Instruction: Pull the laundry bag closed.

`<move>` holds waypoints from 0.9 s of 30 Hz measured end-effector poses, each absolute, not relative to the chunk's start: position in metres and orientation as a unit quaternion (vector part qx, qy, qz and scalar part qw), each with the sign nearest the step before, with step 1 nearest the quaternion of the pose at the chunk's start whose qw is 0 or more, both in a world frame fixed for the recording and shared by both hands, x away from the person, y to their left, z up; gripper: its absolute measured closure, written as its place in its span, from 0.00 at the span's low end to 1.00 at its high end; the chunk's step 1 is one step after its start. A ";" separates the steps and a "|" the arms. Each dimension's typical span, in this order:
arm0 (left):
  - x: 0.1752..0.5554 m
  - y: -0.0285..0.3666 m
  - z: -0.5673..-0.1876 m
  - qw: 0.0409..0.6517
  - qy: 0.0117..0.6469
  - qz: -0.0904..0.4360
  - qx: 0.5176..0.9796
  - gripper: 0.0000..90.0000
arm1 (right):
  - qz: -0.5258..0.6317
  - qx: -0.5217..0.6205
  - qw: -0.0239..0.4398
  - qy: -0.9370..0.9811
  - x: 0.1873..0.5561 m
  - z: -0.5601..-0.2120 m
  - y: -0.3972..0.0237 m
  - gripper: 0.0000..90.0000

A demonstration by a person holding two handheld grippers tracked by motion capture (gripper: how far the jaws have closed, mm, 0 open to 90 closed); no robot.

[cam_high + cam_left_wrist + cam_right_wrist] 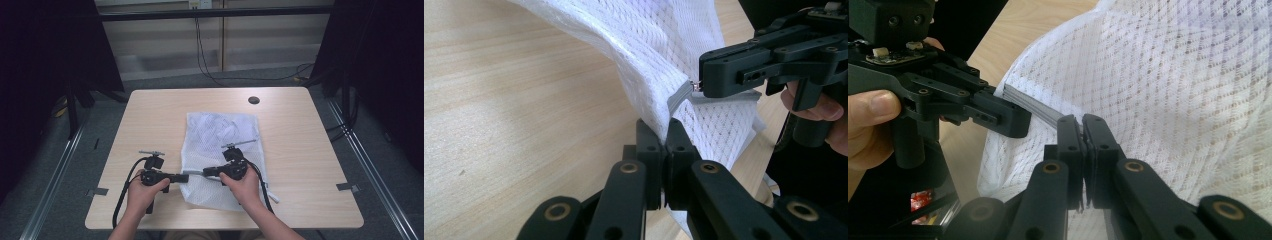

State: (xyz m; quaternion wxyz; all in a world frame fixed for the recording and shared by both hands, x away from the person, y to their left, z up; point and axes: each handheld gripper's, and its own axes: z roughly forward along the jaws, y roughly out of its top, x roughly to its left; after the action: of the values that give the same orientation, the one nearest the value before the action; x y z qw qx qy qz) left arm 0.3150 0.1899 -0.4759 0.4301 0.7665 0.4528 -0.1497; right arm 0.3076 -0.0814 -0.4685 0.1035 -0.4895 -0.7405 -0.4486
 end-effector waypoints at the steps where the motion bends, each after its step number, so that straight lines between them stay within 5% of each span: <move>1: 0.315 0.190 -0.476 0.430 0.453 -0.150 0.766 0.98 | -0.448 -0.490 0.105 -0.740 0.308 -0.469 -0.082 0.97; 27: 0.315 0.189 -0.476 0.429 0.454 -0.150 0.766 0.98 | -0.447 -0.487 0.108 -0.742 0.307 -0.469 -0.083 0.97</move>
State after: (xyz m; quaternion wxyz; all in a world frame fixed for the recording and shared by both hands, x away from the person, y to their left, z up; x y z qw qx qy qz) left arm 0.3146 0.1893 -0.4761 0.4292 0.7663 0.4539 -0.1505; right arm 0.3070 -0.0829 -0.4688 0.1082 -0.4871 -0.7422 -0.4474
